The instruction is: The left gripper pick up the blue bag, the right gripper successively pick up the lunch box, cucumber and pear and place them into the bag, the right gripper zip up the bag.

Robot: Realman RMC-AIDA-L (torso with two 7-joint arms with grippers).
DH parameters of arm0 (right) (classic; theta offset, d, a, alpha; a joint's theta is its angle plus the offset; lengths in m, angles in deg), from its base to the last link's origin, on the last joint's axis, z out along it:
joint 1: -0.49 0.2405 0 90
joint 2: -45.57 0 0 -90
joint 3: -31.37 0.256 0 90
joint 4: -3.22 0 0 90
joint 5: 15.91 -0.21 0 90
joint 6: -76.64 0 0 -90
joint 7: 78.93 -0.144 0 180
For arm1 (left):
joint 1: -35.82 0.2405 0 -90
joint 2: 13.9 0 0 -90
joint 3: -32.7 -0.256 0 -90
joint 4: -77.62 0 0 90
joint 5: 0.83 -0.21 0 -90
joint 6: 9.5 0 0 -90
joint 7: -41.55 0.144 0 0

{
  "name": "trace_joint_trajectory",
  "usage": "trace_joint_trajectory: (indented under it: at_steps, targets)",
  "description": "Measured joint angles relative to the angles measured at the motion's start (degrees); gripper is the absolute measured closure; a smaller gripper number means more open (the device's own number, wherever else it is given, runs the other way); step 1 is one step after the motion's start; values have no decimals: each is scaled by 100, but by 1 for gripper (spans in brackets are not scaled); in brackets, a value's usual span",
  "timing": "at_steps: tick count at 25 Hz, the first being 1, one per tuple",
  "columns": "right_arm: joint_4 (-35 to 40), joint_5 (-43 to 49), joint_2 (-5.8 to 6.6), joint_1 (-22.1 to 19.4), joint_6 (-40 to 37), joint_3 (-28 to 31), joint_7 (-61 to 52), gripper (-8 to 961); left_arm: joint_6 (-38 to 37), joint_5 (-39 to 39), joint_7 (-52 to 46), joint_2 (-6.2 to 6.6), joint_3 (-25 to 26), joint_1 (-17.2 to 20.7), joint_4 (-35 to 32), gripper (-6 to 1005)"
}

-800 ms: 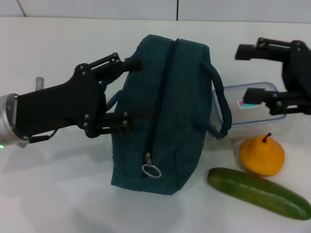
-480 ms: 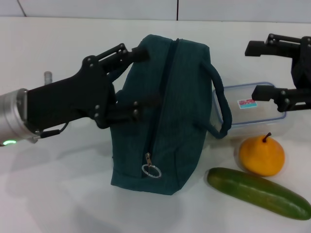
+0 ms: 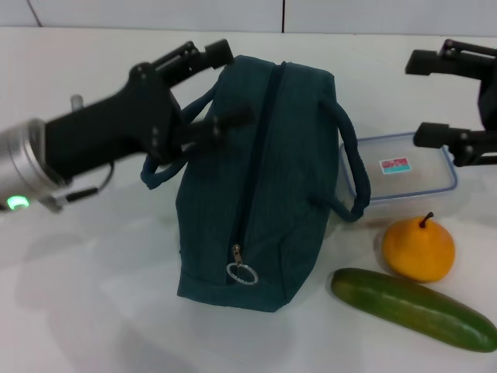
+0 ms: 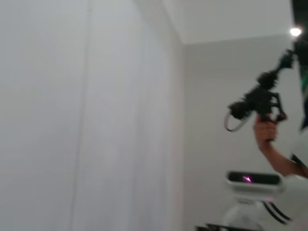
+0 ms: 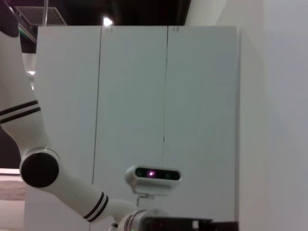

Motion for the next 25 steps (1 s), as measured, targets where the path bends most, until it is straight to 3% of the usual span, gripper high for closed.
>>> trace_joint_trajectory:
  at_steps: [5, 9, 15, 25]
  targets:
    - [-210, -177, 43, -44, -320, 40, 6, 165, 690, -535, -2015, 157, 276, 0, -1096, 155]
    - [-530, -372, 8, -52, -590, 41, 5, 165, 1108, -1219, -3143, 86, 280, 92, -1936, 169]
    - [-601, -508, 17, -112, -881, 32, 45, 165, 1533, -1908, -3644, -127, 293, 182, -2399, 188]
    - [-606, -589, -1, -118, -929, -3, 78, 166, 1883, -2182, -3832, -168, 336, 194, -2351, 221]
